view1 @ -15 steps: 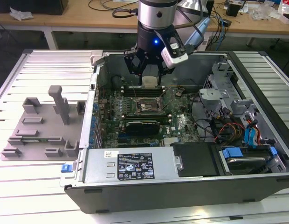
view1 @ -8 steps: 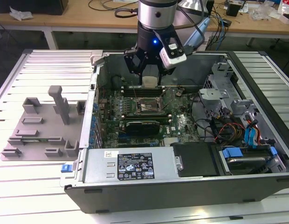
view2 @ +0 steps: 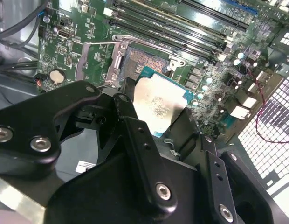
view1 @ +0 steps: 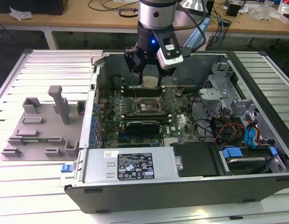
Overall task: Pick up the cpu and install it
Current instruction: 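Place the cpu into insertion slot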
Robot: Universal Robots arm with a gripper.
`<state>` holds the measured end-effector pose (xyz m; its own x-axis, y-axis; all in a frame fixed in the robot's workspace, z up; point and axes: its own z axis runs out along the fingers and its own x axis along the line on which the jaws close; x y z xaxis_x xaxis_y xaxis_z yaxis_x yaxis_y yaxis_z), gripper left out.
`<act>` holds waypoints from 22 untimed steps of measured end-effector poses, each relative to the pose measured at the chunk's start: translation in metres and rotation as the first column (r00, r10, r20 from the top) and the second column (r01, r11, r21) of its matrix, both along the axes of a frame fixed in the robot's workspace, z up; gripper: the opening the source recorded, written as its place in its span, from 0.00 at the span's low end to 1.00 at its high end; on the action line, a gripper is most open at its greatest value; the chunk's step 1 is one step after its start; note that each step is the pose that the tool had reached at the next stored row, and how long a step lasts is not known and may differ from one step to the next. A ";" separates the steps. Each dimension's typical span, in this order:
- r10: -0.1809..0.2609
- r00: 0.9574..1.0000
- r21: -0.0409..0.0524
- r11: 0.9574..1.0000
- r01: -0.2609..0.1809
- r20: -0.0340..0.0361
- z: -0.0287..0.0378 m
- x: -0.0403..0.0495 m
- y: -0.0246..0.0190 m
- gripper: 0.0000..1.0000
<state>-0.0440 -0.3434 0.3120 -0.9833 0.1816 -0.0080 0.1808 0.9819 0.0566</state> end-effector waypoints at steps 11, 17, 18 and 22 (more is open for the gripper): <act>-0.085 0.996 0.000 0.996 0.085 0.000 0.0000 0.0000 0.0000 0.55; -0.156 0.988 0.000 0.988 0.156 0.000 0.0000 0.0000 0.0000 0.55; -0.162 0.987 0.000 0.987 0.162 0.000 0.0000 0.0000 0.0000 0.55; -0.180 0.984 0.000 0.984 0.180 0.000 0.0000 0.0000 0.0000 0.55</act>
<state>-0.0440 -0.3434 0.3120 -0.9347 0.3554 -0.0081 0.3544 0.9334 0.0566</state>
